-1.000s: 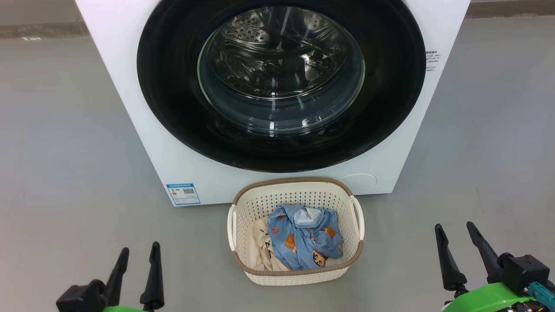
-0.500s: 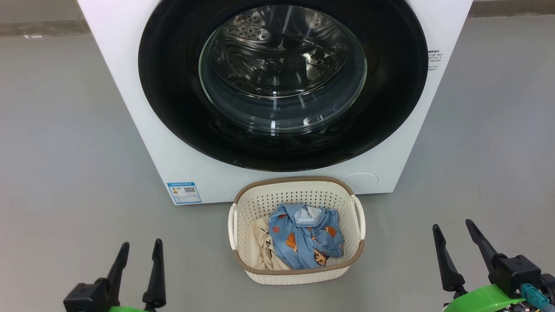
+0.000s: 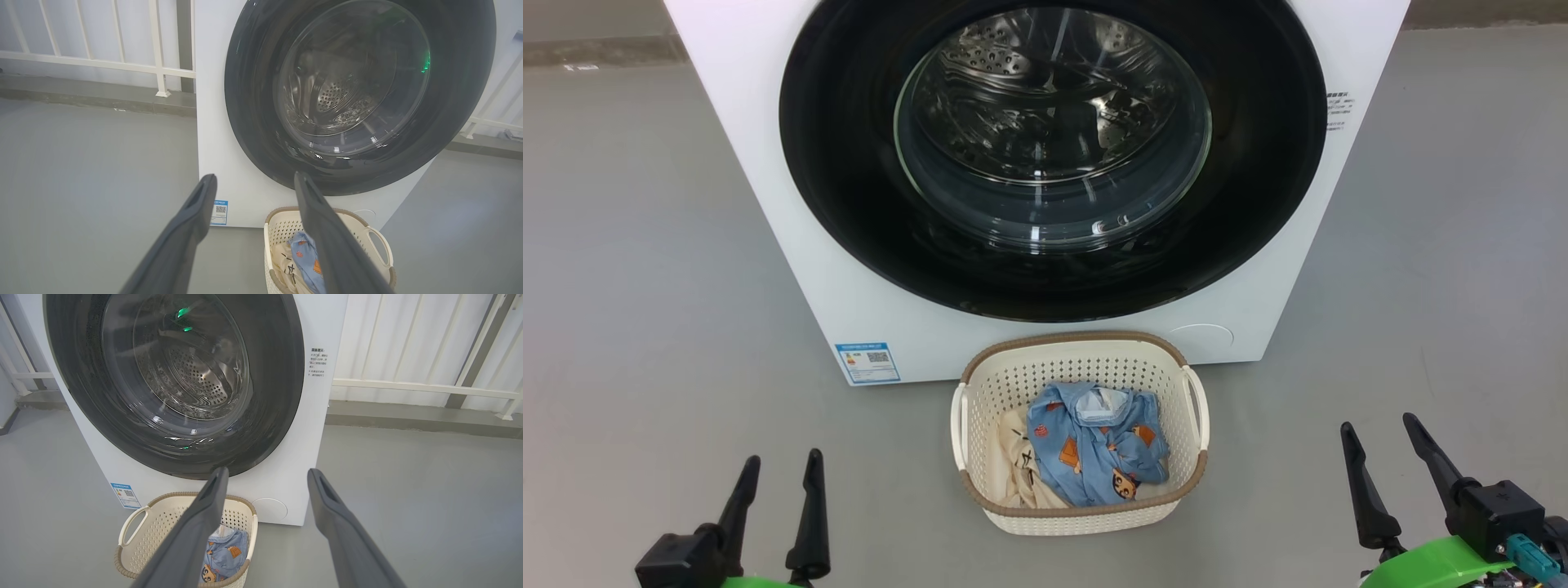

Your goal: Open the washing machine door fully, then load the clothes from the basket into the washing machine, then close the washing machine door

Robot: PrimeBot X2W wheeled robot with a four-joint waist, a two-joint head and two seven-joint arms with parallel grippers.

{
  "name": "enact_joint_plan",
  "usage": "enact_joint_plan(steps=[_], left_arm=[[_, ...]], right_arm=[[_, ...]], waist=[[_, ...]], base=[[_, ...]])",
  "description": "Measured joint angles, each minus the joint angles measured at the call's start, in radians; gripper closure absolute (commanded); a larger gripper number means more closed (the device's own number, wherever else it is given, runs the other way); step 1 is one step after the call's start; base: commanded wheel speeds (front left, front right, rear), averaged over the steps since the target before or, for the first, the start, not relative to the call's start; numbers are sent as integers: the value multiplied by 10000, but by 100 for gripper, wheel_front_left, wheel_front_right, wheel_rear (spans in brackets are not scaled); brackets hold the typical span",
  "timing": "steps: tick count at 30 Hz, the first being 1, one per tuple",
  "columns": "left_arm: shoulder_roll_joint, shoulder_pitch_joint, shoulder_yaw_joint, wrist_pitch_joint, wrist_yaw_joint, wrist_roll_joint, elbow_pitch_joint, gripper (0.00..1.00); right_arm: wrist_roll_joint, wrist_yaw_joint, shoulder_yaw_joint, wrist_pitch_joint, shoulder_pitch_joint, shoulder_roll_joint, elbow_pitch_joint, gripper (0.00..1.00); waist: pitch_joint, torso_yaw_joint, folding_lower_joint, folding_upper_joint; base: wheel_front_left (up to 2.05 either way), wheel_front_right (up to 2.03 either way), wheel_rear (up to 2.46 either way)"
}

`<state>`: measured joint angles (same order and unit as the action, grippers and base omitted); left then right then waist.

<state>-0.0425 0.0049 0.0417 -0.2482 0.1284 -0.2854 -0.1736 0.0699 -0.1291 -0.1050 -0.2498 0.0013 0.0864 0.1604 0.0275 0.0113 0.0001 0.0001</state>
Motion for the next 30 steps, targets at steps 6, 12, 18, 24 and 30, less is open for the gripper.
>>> enact_joint_plan(steps=[6,12,18,24,30], left_arm=[[2,0,-58,0,8,0,6,0],[2,0,-88,0,8,0,36,0],[-2,0,-130,0,8,-4,48,0],[2,-1,-132,0,8,-4,63,0],[10,-2,-132,0,8,-6,94,0]], right_arm=[[0,0,4,0,0,0,0,0],[0,0,12,0,0,-2,0,0],[0,0,13,0,0,-13,0,0],[0,0,12,0,-1,-19,2,0],[0,0,10,0,-1,-15,2,0]], waist=[[-4,-12,0,0],[10,-44,0,0],[28,-75,0,0],[44,-82,0,0],[63,-71,0,-1]], base=[[1,1,-2],[33,33,-66],[80,80,-161],[119,119,-239],[123,123,-246]])
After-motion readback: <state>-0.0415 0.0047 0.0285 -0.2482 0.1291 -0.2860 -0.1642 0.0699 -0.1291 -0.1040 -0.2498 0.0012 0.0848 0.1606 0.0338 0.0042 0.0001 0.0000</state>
